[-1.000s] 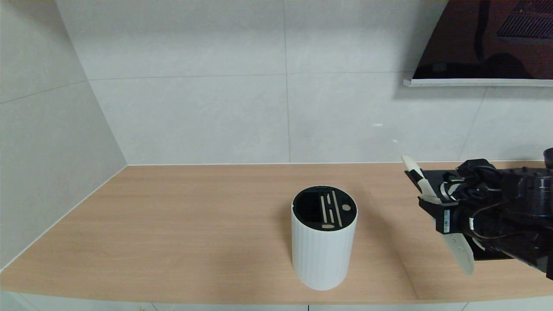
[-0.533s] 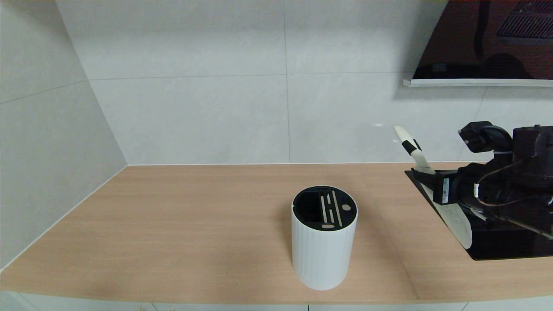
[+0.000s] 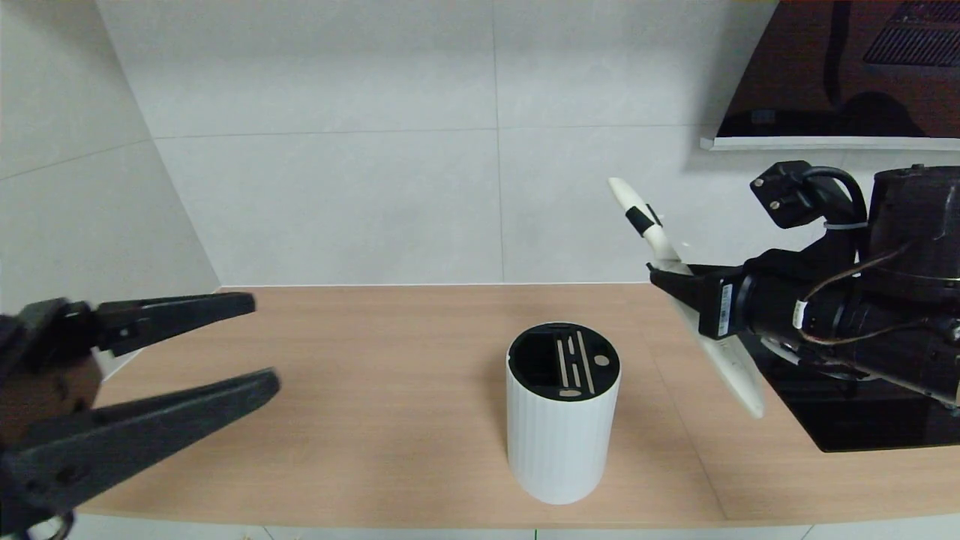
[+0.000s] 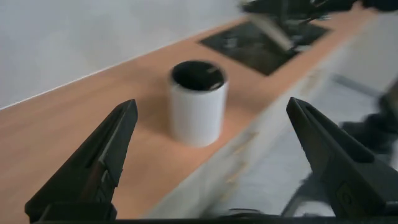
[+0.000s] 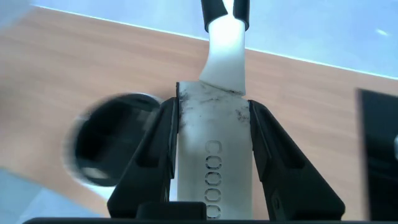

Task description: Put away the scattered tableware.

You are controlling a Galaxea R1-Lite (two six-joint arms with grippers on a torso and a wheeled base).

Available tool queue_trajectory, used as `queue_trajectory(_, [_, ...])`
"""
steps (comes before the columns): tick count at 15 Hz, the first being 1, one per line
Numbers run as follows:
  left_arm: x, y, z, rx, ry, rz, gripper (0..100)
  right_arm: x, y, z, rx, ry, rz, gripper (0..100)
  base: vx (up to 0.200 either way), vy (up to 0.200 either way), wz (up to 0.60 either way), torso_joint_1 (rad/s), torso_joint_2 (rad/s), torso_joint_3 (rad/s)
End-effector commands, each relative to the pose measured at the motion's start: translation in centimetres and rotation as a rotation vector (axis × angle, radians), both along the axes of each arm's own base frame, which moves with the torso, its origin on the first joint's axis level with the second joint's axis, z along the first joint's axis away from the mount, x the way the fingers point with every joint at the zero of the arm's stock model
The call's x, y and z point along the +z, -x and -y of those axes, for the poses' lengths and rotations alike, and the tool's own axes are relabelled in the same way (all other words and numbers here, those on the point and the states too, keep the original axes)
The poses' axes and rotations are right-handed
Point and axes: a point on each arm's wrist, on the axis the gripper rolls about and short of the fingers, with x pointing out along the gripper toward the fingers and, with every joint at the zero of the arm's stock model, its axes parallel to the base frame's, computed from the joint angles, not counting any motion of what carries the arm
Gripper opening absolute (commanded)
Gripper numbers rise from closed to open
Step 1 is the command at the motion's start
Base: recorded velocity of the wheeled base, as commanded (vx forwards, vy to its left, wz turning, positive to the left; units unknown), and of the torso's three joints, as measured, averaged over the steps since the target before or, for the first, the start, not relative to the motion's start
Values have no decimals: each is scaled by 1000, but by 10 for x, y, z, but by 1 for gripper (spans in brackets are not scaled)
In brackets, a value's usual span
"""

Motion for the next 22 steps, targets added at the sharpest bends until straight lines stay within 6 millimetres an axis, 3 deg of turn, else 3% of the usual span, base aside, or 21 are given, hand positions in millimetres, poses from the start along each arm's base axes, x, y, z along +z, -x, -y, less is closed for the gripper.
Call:
queue_trajectory(1, [-22,-51,37,-69,62,-170,100,-8,17,-20,92,10,-25,0,0,0,0,0,0,0])
queue_trajectory(7, [-15,-71,71,-115,475,-377,100,-7,34,-40,149,-21,-36,0,0,0,0,0,0,0])
queue_trajectory(12, [-37,-104,117,63,503,-442,100,-6,42,-58,202,-77,-34,0,0,0,0,0,0,0])
queue_trajectory(22, [-60,-108,149,53,502,-444,100,-22,47,-84,265,-83,-67,0,0,0,0,0,0,0])
